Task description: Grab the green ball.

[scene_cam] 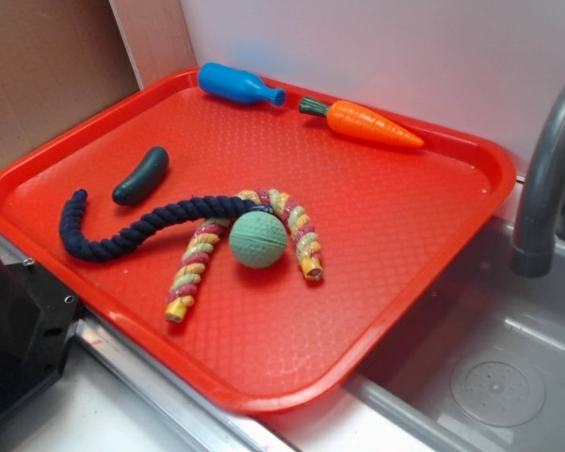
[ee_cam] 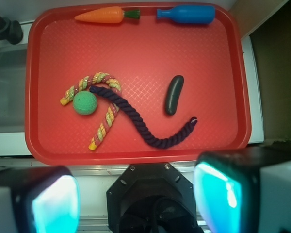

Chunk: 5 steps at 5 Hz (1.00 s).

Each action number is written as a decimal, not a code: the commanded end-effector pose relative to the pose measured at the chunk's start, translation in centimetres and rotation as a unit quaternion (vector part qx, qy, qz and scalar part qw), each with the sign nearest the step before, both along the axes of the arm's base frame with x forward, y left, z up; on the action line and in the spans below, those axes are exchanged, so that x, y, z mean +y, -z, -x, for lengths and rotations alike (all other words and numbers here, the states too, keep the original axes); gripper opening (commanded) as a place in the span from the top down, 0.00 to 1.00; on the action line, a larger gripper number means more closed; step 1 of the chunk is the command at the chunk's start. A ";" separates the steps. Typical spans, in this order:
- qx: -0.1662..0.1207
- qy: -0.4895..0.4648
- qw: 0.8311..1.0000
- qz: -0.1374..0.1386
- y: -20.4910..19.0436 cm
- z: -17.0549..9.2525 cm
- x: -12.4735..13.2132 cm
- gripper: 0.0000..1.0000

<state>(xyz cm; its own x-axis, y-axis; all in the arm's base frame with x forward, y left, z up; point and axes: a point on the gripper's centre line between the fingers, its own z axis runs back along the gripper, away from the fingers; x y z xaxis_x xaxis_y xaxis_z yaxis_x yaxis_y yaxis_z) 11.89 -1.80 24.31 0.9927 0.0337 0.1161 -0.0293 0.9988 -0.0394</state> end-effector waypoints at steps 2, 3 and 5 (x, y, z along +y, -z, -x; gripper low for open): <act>-0.037 -0.116 0.991 0.052 3.9 -2.4 -2.2 0.00; -0.048 -0.208 0.976 0.038 7.5 -3.8 -3.0 0.00; -0.008 -0.166 0.985 0.045 14.7 -7.4 -5.0 0.00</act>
